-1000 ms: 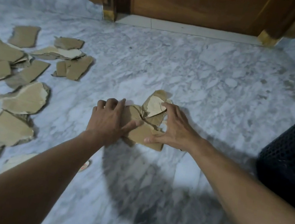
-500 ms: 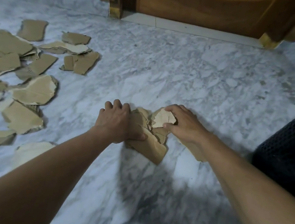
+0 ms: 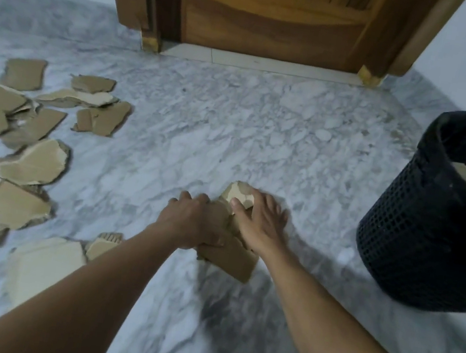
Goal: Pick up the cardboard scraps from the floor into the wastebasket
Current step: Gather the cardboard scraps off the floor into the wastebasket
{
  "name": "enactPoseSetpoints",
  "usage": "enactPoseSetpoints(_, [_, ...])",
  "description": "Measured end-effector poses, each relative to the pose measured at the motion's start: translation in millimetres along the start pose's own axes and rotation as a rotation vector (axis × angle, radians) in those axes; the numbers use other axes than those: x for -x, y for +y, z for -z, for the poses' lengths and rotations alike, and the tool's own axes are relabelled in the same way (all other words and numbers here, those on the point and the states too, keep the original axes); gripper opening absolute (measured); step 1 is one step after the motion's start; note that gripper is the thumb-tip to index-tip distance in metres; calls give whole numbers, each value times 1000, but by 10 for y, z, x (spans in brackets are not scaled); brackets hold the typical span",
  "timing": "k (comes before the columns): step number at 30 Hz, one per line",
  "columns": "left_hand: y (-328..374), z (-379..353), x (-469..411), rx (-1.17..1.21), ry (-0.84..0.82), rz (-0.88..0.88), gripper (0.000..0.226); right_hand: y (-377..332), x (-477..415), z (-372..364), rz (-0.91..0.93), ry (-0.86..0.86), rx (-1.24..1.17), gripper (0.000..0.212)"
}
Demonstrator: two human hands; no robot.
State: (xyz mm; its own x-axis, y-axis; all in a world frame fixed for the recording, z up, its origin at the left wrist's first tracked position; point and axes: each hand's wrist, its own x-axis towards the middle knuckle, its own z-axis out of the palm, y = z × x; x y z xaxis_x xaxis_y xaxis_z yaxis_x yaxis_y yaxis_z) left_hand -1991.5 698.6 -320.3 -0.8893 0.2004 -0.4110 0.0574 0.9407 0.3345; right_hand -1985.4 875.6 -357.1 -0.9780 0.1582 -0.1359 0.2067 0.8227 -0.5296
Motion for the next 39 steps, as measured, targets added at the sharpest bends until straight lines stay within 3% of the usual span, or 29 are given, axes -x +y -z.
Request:
enactPoseSetpoints(5, [-64, -52, 67, 74, 12, 29, 81, 54, 300, -9, 6, 57, -34, 87])
enactPoseSetpoints(10, [-59, -45, 156, 77, 4, -12, 66, 23, 528, -117, -23, 161, 110, 70])
enactPoseSetpoints(14, [-45, -58, 238, 162, -4, -40, 62, -73, 527, -132, -32, 157, 230, 81])
enactPoseSetpoints(20, [-96, -118, 249, 246, 18, -74, 61, -229, 119, 14, -138, -46, 280, 69])
enactPoseSetpoints(23, [-91, -150, 265, 239, 60, -76, 63, -273, 74, 113, -156, -160, 213, 52])
enactPoseSetpoints(26, [-93, -197, 286, 218, 95, -66, 64, -216, 189, 231, -298, -210, 177, 54])
enactPoseSetpoints(29, [-58, -230, 321, 217, 101, -41, 65, -182, 520, 215, -421, -96, 86, 51])
enactPoseSetpoints(35, [-64, -220, 443, 273, 87, -21, 69, -244, 1009, -34, -411, 171, 12, 40])
enactPoseSetpoints(39, [-134, -207, 460, 503, 49, -1, 67, -232, 1191, -131, -305, 235, -305, 33])
